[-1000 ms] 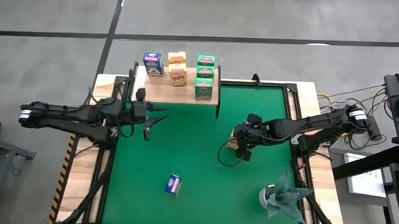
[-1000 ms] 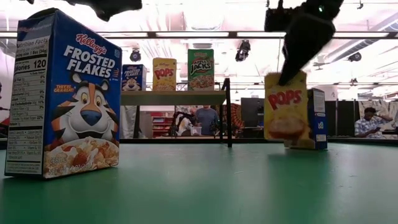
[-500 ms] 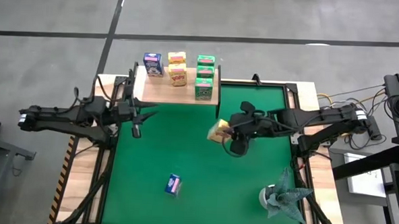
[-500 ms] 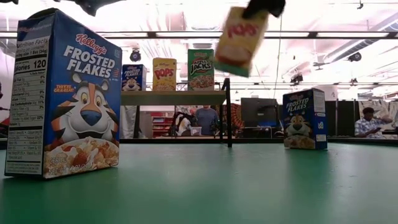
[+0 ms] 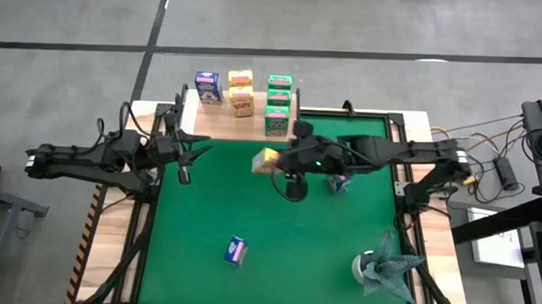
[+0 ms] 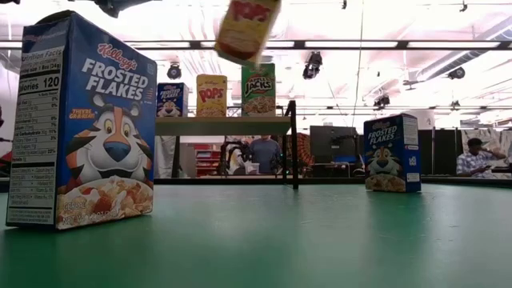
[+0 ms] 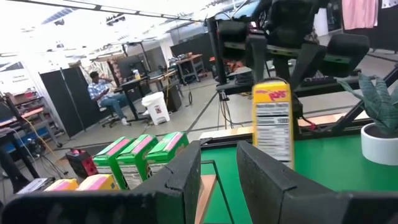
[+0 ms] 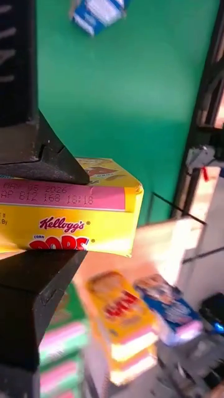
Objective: Stack cereal on shelf
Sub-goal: Put the yellow cereal box on the shelf aligned with the other yellow cereal box
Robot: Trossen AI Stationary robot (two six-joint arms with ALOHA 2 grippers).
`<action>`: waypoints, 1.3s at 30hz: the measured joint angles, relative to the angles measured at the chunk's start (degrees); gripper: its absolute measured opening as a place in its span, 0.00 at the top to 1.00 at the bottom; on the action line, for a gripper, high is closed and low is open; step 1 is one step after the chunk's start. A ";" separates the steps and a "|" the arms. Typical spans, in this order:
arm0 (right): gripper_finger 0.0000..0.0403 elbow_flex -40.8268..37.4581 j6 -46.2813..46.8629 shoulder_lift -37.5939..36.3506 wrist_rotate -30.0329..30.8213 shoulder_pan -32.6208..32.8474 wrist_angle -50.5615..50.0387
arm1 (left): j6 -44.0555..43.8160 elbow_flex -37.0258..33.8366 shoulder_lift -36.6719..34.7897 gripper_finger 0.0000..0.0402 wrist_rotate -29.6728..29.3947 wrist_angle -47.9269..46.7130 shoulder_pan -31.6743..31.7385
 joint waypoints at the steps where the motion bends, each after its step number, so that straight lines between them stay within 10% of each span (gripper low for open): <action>1: 0.65 2.01 -1.70 1.38 -0.04 -0.51 0.06 | -0.12 0.00 0.00 0.78 0.00 0.00 0.00; 15: 0.65 25.10 -16.89 18.95 -6.55 -10.32 -5.07 | -1.50 0.00 -0.30 0.78 0.00 -0.80 0.00; 25: 0.65 26.68 -19.80 23.88 -17.61 -17.78 -2.57 | -1.64 0.00 -0.28 0.78 0.02 -1.40 0.00; 39: 0.65 26.66 -23.17 26.51 -17.70 -19.94 -0.47 | -1.64 0.00 -0.22 0.78 0.02 -1.36 0.00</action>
